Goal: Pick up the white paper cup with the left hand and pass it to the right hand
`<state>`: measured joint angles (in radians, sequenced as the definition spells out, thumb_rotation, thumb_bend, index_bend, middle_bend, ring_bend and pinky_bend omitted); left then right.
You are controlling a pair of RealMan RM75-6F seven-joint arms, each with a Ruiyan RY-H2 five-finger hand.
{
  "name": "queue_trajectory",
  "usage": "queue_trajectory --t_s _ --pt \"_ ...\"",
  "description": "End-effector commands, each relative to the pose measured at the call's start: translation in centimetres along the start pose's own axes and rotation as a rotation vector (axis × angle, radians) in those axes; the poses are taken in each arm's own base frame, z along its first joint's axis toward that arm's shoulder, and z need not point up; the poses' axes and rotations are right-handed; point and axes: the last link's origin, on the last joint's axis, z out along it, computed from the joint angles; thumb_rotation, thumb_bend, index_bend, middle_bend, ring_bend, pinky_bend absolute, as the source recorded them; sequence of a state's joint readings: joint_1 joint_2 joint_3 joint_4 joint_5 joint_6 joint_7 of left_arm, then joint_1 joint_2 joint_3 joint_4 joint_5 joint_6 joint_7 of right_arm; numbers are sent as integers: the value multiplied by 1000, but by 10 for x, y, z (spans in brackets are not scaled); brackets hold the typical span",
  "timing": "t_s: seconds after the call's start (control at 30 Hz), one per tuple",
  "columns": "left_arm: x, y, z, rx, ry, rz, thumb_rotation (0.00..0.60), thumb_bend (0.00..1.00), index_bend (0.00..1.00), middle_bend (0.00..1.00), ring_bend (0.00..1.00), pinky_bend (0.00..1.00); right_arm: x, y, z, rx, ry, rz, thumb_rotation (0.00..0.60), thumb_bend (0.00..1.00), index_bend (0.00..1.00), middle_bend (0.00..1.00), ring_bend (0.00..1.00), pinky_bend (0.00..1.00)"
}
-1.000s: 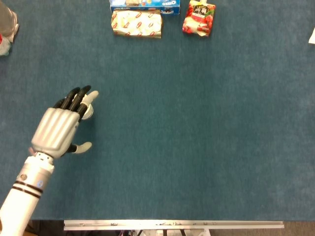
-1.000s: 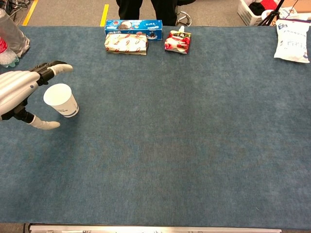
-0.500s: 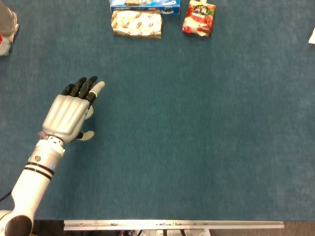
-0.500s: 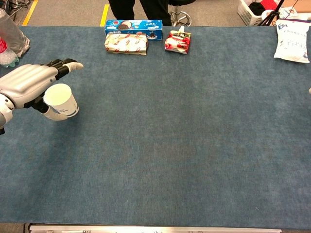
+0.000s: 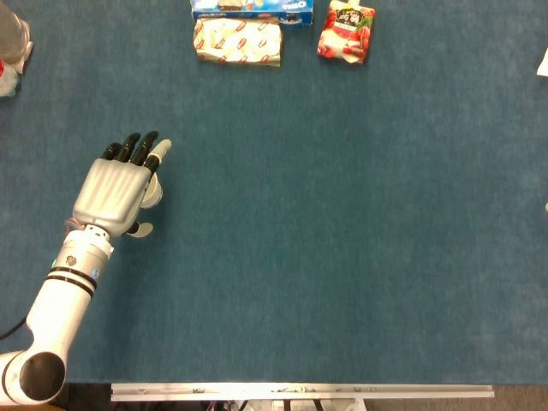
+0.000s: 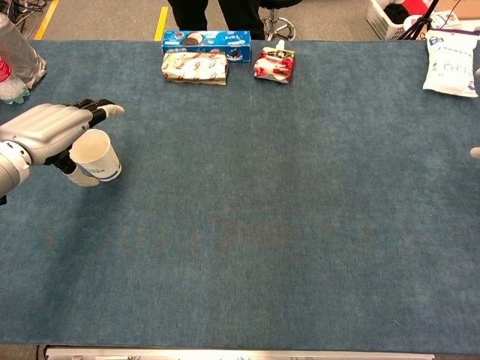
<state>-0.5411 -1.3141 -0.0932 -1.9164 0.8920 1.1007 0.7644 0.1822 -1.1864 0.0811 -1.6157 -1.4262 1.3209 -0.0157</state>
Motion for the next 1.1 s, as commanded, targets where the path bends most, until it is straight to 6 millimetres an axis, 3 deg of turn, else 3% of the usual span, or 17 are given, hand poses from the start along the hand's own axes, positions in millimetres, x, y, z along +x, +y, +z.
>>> queue_trajectory --t_s 0.03,0.4,0.6,1.1 --pt "-2 0 4 10 -14 14 600 107 56 0 0 148 -1 1 -1 -3 -6 0 600 50 194 229 256 438" --pt "-6 0 13 48 -50 66 600 108 122 0 0 161 -6 3 -3 -15 -28 2 600 50 194 235 255 438" --pt "-5 0 15 54 -36 51 600 108 151 0 14 268 -8 3 -4 -14 -40 4 600 49 194 237 255 438" --pt "-3 -1 21 53 8 117 600 108 250 136 248 495 -12 1 -4 -16 -62 7 600 49 194 242 255 438"
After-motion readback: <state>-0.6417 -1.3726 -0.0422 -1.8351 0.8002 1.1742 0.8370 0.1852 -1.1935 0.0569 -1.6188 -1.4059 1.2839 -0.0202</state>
